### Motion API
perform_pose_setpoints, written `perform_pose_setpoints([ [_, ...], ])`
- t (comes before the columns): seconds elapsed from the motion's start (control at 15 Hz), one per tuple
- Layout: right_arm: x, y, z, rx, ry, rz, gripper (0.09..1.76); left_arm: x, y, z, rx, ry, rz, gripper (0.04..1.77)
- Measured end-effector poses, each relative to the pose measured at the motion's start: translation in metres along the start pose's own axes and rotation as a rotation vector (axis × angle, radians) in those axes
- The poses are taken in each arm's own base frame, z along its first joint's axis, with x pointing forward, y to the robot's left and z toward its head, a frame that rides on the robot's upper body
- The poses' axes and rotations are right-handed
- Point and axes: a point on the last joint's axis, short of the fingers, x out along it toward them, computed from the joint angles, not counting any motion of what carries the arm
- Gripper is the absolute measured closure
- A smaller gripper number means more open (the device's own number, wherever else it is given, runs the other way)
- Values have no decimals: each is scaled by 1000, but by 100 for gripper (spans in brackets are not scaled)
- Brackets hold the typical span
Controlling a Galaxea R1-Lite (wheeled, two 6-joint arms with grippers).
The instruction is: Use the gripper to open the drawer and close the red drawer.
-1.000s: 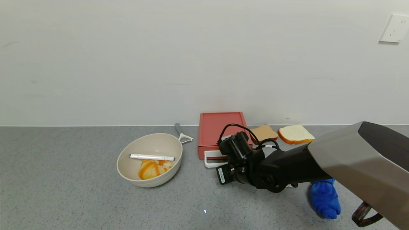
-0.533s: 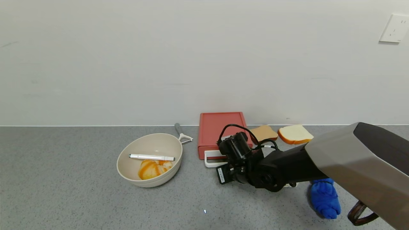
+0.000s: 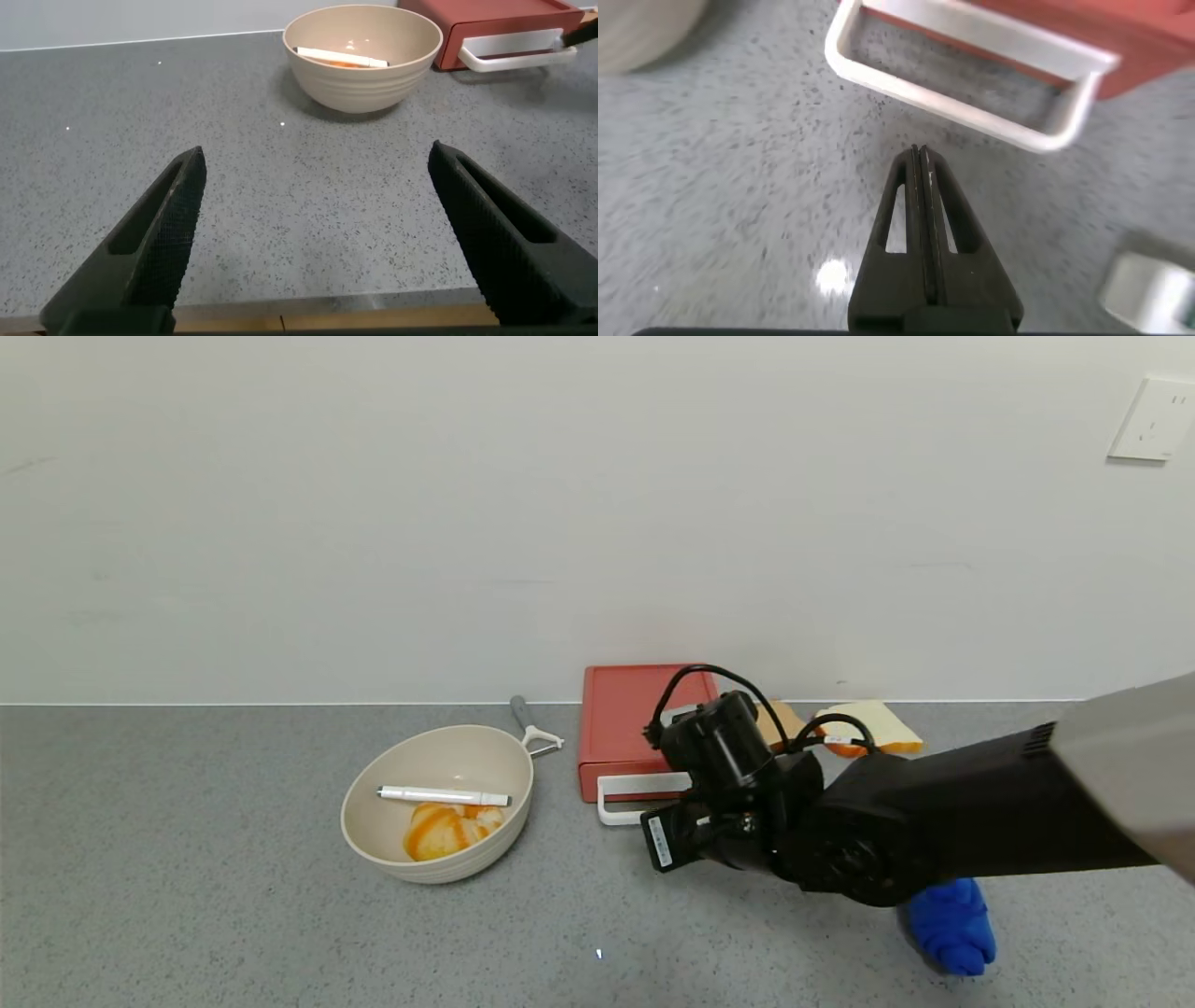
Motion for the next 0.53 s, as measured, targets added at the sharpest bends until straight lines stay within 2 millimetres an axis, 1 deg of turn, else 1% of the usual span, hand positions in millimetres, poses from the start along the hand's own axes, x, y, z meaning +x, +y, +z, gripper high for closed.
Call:
perform_pose_setpoints([
  [0.13, -38, -7, 5, -5, -41, 10, 173, 0, 0, 0, 0, 0, 0, 9],
  [0.27, -77, -19, 4, -10, -79, 12, 173, 0, 0, 0, 0, 0, 0, 9],
  [0.47, -134, -40, -9, -5, -138, 11, 173, 0, 0, 0, 0, 0, 0, 9],
  [0.53, -149, -46, -15, 1, -152, 7, 173, 0, 0, 0, 0, 0, 0, 9],
])
